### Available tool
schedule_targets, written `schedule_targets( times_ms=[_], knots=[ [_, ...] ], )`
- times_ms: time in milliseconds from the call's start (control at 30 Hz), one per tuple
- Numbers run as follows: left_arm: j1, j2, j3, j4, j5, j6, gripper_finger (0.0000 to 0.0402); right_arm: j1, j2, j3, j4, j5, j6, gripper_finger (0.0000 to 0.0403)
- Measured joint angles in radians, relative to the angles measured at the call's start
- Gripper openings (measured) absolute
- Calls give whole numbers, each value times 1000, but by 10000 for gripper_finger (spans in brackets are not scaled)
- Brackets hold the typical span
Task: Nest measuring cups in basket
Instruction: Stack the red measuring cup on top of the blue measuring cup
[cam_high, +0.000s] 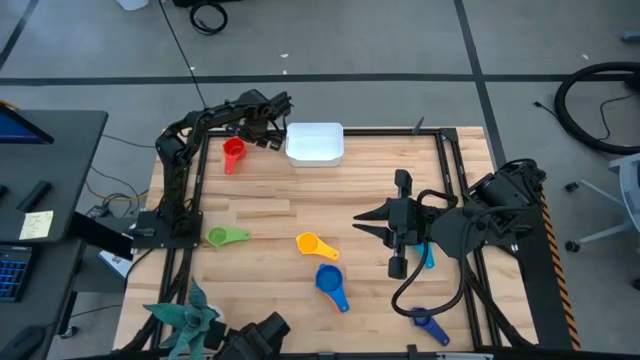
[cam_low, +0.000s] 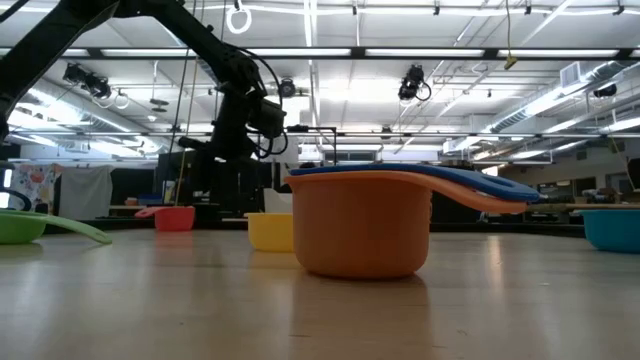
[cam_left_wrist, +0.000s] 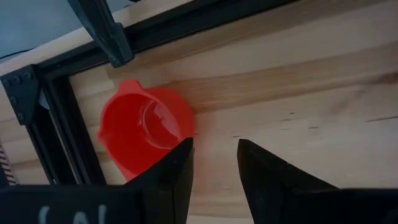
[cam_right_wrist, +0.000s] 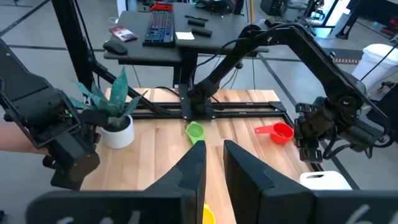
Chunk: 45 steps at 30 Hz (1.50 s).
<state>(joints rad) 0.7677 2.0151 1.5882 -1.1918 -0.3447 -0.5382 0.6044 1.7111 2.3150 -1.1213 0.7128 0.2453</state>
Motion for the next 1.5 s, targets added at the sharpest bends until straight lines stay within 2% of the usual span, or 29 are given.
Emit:
schedule_targets(
  times_ms=[400,667,1200,1500],
  knots=[
    [69,0,-122,-18,-20,-51,130,0,-14,0,10,-8,-13,62],
    [63,0,-124,22,5,-27,130,0,-30,0,13,-8,-41,62],
    [67,2,-124,40,-64,-55,130,0,-30,0,39,-8,-73,62],
    [67,47,-123,32,-105,-61,130,0,-30,0,45,-8,-85,62]
  ],
)
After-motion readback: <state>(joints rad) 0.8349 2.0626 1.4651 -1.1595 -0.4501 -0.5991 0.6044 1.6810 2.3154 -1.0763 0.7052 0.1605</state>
